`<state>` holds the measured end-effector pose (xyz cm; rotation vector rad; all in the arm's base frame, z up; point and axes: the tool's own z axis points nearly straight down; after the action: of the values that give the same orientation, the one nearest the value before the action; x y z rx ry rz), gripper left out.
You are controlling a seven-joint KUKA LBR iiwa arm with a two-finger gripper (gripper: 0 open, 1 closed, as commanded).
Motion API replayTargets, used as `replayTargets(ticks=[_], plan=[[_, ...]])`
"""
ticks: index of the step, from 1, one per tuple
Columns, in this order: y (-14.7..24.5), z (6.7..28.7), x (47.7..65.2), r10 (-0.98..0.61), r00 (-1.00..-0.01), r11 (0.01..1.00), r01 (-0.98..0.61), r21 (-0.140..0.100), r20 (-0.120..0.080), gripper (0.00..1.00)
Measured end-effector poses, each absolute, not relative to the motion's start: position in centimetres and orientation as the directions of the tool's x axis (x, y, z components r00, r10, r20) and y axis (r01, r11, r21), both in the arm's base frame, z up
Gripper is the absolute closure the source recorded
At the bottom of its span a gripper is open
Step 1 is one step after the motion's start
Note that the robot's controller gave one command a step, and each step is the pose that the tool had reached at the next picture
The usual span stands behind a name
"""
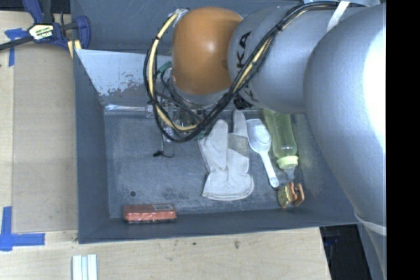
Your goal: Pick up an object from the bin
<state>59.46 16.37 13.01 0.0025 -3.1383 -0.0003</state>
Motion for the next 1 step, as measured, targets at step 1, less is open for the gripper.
replayTargets(ticks=[1], plan=[[16.68, 10.15, 61.11, -0.063, -0.998, 0.998, -0.063, 0.001, -0.007, 0.00]])
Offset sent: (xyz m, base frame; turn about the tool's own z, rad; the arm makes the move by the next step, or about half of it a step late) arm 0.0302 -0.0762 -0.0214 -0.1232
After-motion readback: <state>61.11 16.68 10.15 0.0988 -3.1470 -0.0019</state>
